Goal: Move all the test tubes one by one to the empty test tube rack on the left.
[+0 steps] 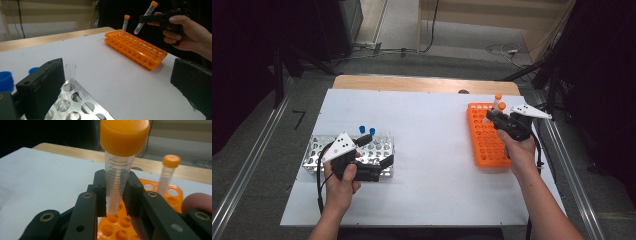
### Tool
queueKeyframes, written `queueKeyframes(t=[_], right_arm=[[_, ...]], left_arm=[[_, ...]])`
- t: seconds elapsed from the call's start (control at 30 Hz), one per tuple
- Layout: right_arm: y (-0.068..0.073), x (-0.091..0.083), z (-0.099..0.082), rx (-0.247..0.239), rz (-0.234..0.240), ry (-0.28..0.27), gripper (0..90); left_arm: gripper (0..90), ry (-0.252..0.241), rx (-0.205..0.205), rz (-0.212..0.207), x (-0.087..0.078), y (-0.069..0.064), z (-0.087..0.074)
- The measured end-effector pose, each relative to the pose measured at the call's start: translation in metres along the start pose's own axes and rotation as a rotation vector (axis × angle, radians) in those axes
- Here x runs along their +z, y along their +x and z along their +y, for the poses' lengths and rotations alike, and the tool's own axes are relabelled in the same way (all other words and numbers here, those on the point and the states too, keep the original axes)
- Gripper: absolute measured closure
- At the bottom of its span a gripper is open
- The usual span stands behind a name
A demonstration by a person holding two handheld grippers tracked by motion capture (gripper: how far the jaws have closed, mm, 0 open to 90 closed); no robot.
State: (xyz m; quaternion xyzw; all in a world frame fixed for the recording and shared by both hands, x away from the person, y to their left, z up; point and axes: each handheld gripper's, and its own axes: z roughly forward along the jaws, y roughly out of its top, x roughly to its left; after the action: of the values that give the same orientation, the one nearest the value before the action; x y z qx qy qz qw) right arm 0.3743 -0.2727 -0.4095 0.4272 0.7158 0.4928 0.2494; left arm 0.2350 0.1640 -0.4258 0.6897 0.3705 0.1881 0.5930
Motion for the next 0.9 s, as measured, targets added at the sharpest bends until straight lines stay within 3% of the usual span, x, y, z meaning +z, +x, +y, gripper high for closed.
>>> queueKeyframes(t=[0.37,0.53,0.73,0.9], right_arm=[[0.05,-0.029,-0.022,-0.06,0.183,-0.002,72.6],[0.073,-0.031,-0.037,-0.097,0.254,0.038,72.6],[0.1,-0.024,-0.046,-0.138,0.34,0.074,72.6],[0.117,-0.019,-0.05,-0.169,0.387,0.101,72.6]], left_arm=[[0.0,0.039,0.008,-0.059,0.016,-0.018,0.001],[0.1,0.083,0.01,-0.076,0.028,-0.029,0.001],[9.7,0.108,0.039,-0.066,0.042,-0.047,0.001],[19.6,0.115,0.066,-0.101,0.049,-0.058,-0.001]])
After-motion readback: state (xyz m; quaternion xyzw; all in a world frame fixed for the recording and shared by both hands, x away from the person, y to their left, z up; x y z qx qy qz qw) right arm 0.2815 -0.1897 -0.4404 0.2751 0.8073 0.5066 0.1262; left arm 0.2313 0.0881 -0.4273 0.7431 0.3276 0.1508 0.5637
